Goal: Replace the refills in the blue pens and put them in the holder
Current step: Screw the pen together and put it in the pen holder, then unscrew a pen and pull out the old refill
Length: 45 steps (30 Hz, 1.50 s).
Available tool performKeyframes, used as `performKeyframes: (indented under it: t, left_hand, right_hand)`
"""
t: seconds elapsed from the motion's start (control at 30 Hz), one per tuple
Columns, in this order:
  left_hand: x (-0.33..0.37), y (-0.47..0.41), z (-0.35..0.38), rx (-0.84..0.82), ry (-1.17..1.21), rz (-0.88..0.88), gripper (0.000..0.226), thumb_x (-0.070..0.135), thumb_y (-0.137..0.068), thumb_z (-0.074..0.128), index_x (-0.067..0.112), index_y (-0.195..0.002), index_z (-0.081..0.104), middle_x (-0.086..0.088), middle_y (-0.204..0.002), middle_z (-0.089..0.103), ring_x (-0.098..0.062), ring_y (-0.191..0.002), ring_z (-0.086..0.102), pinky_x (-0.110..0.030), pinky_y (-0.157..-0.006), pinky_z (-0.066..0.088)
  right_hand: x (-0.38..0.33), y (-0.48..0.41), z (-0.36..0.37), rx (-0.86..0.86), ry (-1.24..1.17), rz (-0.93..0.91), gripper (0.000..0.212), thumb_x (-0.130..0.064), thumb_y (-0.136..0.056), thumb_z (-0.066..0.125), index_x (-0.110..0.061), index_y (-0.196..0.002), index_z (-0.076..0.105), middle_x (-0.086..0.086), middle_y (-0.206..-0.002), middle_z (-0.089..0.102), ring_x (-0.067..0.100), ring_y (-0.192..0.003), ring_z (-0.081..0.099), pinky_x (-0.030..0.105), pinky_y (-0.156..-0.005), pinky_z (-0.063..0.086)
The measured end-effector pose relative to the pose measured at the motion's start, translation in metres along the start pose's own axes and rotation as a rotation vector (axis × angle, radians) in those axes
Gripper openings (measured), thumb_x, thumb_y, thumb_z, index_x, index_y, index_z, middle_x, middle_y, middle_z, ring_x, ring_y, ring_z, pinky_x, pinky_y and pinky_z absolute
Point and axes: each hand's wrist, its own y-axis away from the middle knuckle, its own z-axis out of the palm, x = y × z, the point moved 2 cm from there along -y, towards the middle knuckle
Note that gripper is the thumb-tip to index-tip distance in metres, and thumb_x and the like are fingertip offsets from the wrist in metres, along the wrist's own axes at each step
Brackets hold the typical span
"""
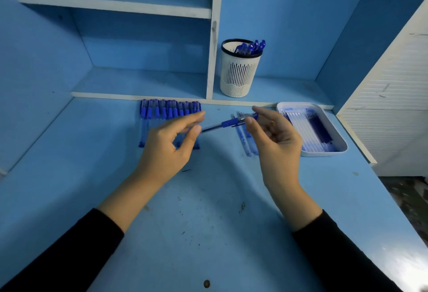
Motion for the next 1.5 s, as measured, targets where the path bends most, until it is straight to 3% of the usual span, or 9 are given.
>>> performKeyframes:
  t: [0.1,0.17,0.37,0.5,0.7,0.87,1.1,1.37,1.5]
  left_hand:
    - [-0.013,-0.010,0.002,-0.028,-0.033,-0.078,0.031,0.016,-0.097,0.057,0.013,-0.126,0.065,0.005,-0.117,0.069,0.004,-0.107,0.063,-0.012,-0.096,0.044]
    - [-0.024,-0.021,0.005,-0.087,-0.172,-0.121,0.032,0.017,-0.098,0.057,0.013,-0.129,0.063,0.002,-0.126,0.066,-0.008,-0.116,0.060,-0.013,-0.101,0.039]
    - [-0.040,-0.044,0.015,-0.340,-0.526,-0.238,0.045,0.032,-0.102,0.044,0.016,-0.144,0.048,0.003,-0.153,0.041,-0.014,-0.141,0.034,-0.028,-0.110,0.029]
    - [-0.045,-0.045,0.017,-0.387,-0.620,-0.270,0.048,0.036,-0.102,0.041,0.018,-0.147,0.044,0.004,-0.156,0.035,-0.016,-0.143,0.030,-0.032,-0.110,0.032]
    - [-0.051,-0.043,0.020,-0.404,-0.560,-0.325,0.050,0.037,-0.101,0.046,0.017,-0.147,0.045,0.002,-0.157,0.035,-0.018,-0.146,0.028,-0.035,-0.114,0.028]
    - [-0.049,-0.043,0.019,-0.391,-0.568,-0.308,0.049,0.037,-0.101,0.047,0.018,-0.146,0.046,0.003,-0.156,0.037,-0.019,-0.145,0.030,-0.034,-0.114,0.028]
    - [-0.051,-0.044,0.019,-0.416,-0.571,-0.299,0.050,0.039,-0.102,0.043,0.020,-0.148,0.042,0.004,-0.157,0.034,-0.019,-0.147,0.026,-0.032,-0.116,0.024]
    - [-0.049,-0.046,0.013,-0.393,-0.520,-0.313,0.045,0.037,-0.102,0.043,0.023,-0.145,0.047,0.008,-0.154,0.039,-0.013,-0.143,0.031,-0.033,-0.110,0.034]
    - [-0.047,-0.043,0.002,-0.363,-0.462,-0.320,0.044,0.035,-0.101,0.045,0.025,-0.144,0.049,0.010,-0.153,0.040,-0.011,-0.142,0.033,-0.032,-0.111,0.032]
  right_hand:
    - [-0.013,-0.009,-0.016,0.078,0.033,-0.111,0.019,0.000,-0.088,0.066,-0.004,-0.107,0.066,-0.007,-0.082,0.067,0.006,-0.078,0.063,0.018,-0.079,0.048]
    - [-0.025,-0.016,-0.023,0.141,0.055,-0.210,0.020,0.001,-0.088,0.065,-0.001,-0.108,0.063,-0.009,-0.082,0.065,0.006,-0.080,0.061,0.021,-0.081,0.050]
    - [-0.073,-0.056,-0.026,0.293,0.145,-0.540,0.019,-0.004,-0.089,0.067,-0.004,-0.104,0.054,0.010,-0.090,0.059,0.014,-0.084,0.060,0.027,-0.081,0.049]
    - [-0.090,-0.105,-0.009,0.300,0.247,-0.656,0.013,-0.004,-0.089,0.064,-0.010,-0.097,0.056,-0.007,-0.085,0.059,0.002,-0.078,0.057,0.023,-0.075,0.048]
    - [-0.061,-0.161,0.024,0.158,0.500,-0.657,0.011,-0.001,-0.087,0.060,-0.003,-0.098,0.060,-0.006,-0.080,0.061,0.002,-0.070,0.060,0.019,-0.073,0.050]
    - [-0.027,-0.185,0.039,-0.028,0.698,-0.550,0.012,-0.001,-0.087,0.061,-0.005,-0.098,0.061,0.009,-0.087,0.065,0.022,-0.078,0.062,0.032,-0.073,0.053]
    - [-0.012,-0.199,0.040,-0.130,0.912,-0.580,0.008,-0.005,-0.087,0.064,-0.001,-0.091,0.069,0.010,-0.087,0.067,0.020,-0.076,0.058,0.037,-0.071,0.053]
    - [-0.009,-0.146,0.037,-0.081,0.841,-0.649,0.013,-0.007,-0.089,0.061,-0.004,-0.097,0.070,0.007,-0.091,0.069,0.021,-0.082,0.061,0.027,-0.080,0.048]
    - [0.011,-0.093,0.039,-0.169,0.746,-0.451,0.012,-0.004,-0.088,0.061,-0.007,-0.094,0.070,0.003,-0.089,0.069,0.011,-0.075,0.059,0.011,-0.071,0.044]
